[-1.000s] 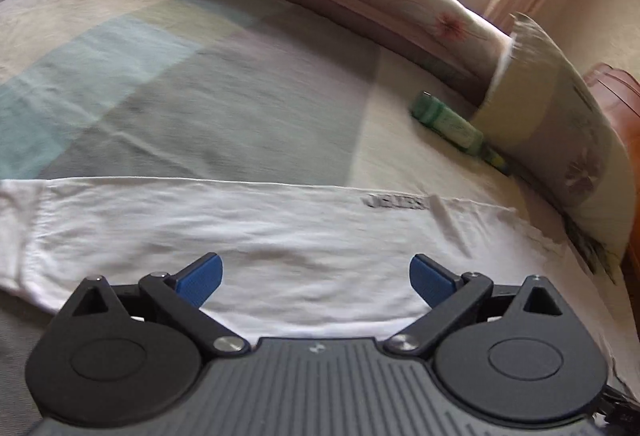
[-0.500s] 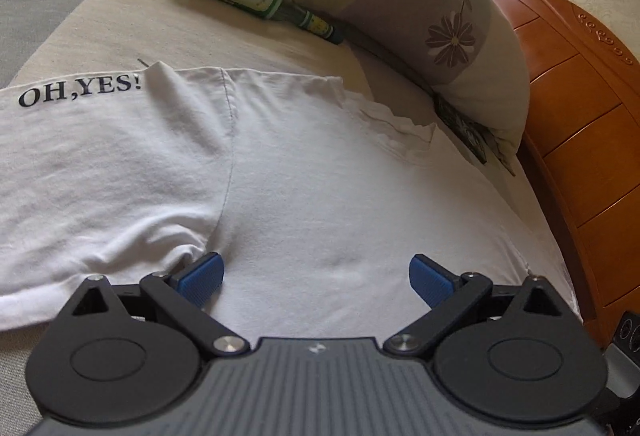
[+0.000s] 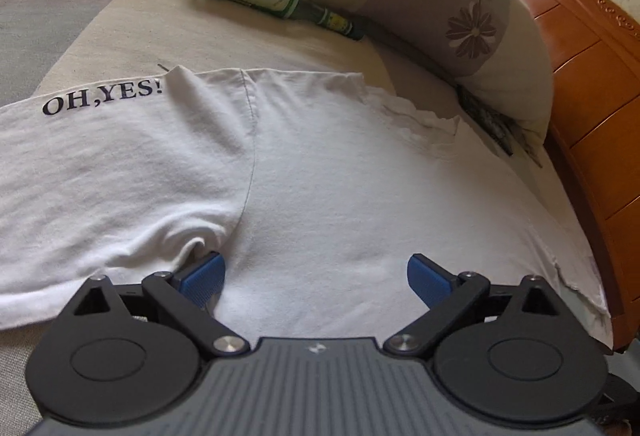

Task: Fold clothes

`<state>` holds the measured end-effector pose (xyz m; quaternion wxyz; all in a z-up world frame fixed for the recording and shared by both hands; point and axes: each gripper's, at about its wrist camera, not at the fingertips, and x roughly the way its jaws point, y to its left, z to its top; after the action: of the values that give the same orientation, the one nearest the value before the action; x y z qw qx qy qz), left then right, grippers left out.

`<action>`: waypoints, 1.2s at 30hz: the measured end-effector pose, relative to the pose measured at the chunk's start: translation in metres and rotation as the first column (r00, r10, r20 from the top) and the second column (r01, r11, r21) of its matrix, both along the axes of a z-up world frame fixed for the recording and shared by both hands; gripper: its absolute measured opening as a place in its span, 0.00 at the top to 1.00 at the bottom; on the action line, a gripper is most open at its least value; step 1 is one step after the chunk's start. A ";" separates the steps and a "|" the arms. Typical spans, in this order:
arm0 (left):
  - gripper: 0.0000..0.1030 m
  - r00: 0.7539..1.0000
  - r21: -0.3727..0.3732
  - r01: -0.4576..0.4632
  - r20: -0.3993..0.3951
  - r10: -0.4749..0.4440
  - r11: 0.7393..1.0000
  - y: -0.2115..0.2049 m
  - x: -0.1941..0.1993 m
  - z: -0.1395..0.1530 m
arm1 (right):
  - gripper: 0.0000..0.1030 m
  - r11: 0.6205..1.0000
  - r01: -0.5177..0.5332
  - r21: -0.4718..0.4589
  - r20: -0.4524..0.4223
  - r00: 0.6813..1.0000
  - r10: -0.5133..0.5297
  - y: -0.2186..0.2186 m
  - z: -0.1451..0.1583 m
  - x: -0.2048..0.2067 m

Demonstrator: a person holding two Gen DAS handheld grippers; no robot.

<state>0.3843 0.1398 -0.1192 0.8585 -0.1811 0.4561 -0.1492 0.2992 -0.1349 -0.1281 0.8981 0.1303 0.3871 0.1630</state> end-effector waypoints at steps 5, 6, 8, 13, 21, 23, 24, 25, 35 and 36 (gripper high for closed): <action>0.05 0.996 -0.018 -0.029 0.080 0.031 0.999 0.004 0.028 0.032 | 0.00 0.999 0.009 0.033 -0.016 1.000 -0.009 -0.005 -0.001 0.002; 0.05 0.996 -0.036 -0.038 0.082 0.040 0.999 0.005 0.039 0.032 | 0.00 0.999 0.008 0.037 -0.021 1.000 -0.007 -0.005 -0.001 0.002; 0.05 0.995 -0.048 -0.061 0.075 0.065 0.997 0.005 0.059 0.027 | 0.00 0.999 0.008 0.036 -0.024 1.000 -0.007 -0.005 -0.002 0.002; 0.05 0.986 0.040 -0.154 0.063 0.151 0.987 0.012 0.093 -0.002 | 0.00 0.999 0.008 0.034 -0.036 0.999 -0.007 -0.006 -0.003 0.004; 0.06 0.971 0.099 -0.221 0.116 0.209 0.970 0.016 0.094 0.019 | 0.00 0.999 0.020 0.041 -0.035 0.999 -0.018 -0.010 -0.003 0.003; 0.06 0.983 0.085 -0.146 0.121 0.136 0.986 0.001 0.083 0.033 | 0.00 0.999 0.021 0.045 -0.035 0.999 -0.019 -0.010 -0.003 0.003; 0.05 0.989 0.073 -0.102 0.114 0.093 0.992 -0.008 0.079 0.037 | 0.00 0.999 0.021 0.047 -0.034 0.999 -0.020 -0.010 -0.003 0.002; 0.05 0.993 0.060 -0.063 0.099 0.057 0.996 -0.015 0.077 0.039 | 0.00 0.999 0.021 0.047 -0.034 0.999 -0.020 -0.010 -0.003 0.002; 0.05 1.000 0.084 0.021 -0.021 -0.019 0.996 -0.058 0.085 -0.007 | 0.00 0.999 0.028 0.033 -0.032 0.999 -0.027 -0.019 -0.003 0.001; 0.05 1.000 0.078 0.005 -0.005 -0.004 0.997 -0.057 0.087 -0.007 | 0.00 0.999 0.028 0.032 -0.031 0.999 -0.027 -0.020 -0.003 0.000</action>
<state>0.4715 0.0828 -0.1261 0.8635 -0.1465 0.4640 -0.1328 0.2997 -0.1546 -0.1315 0.8919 0.1528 0.3964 0.1549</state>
